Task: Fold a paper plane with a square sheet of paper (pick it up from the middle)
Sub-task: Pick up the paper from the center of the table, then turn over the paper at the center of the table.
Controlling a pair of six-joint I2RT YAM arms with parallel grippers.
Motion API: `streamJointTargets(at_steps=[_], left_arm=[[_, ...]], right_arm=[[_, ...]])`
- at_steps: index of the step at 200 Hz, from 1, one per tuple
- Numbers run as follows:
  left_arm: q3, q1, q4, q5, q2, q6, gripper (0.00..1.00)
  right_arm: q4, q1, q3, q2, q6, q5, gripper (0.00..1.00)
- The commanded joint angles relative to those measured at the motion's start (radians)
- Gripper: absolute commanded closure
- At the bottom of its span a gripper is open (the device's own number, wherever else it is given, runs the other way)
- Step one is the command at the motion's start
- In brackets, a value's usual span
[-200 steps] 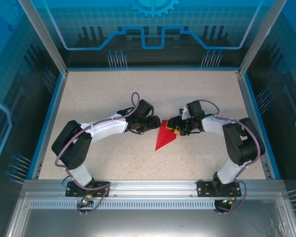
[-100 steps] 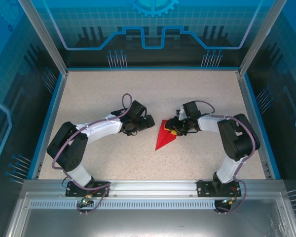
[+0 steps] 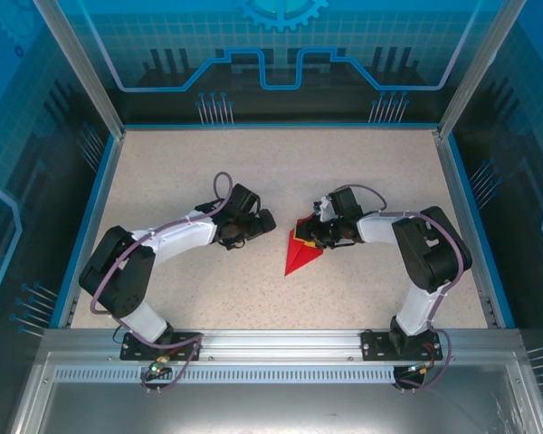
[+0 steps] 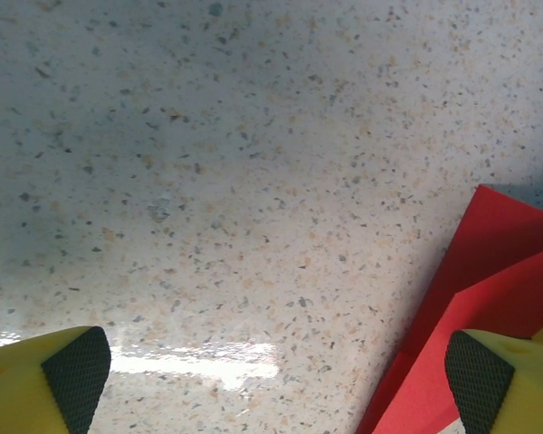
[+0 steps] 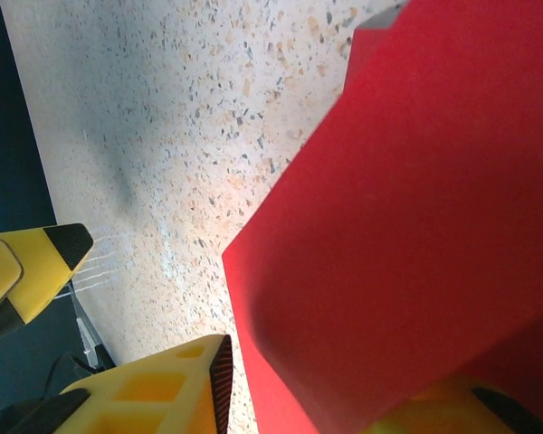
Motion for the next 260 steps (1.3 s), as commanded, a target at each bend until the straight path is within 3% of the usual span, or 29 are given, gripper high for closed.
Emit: streamJointTargets(at_steps=[1, 70, 112, 156, 196, 260], left_arm=[[-0.026, 0.019, 0.012, 0.038, -0.031, -0.028, 0.01], [-0.041, 0.036, 0.025, 0.079, -0.061, -0.016, 0.01], [-0.069, 0.058, 0.076, 0.171, -0.114, -0.001, 0.02], [-0.140, 0.091, 0.272, 0.372, -0.218, -0.020, 0.01], [-0.161, 0.093, 0.501, 0.589, -0.218, -0.101, 0.01], [-0.176, 0.093, 0.813, 0.735, -0.122, -0.267, 0.01]], right_arm=[[0.033, 0.012, -0.017, 0.018, -0.009, -0.019, 0.68], [0.067, 0.011, -0.038, -0.006, 0.017, -0.006, 0.84], [0.173, -0.020, -0.054, -0.043, 0.068, -0.066, 0.92], [0.319, -0.103, -0.001, -0.066, 0.167, -0.239, 0.92], [0.405, -0.124, 0.063, -0.071, 0.274, -0.347, 0.91], [0.578, -0.118, 0.154, -0.062, 0.479, -0.470, 0.90]])
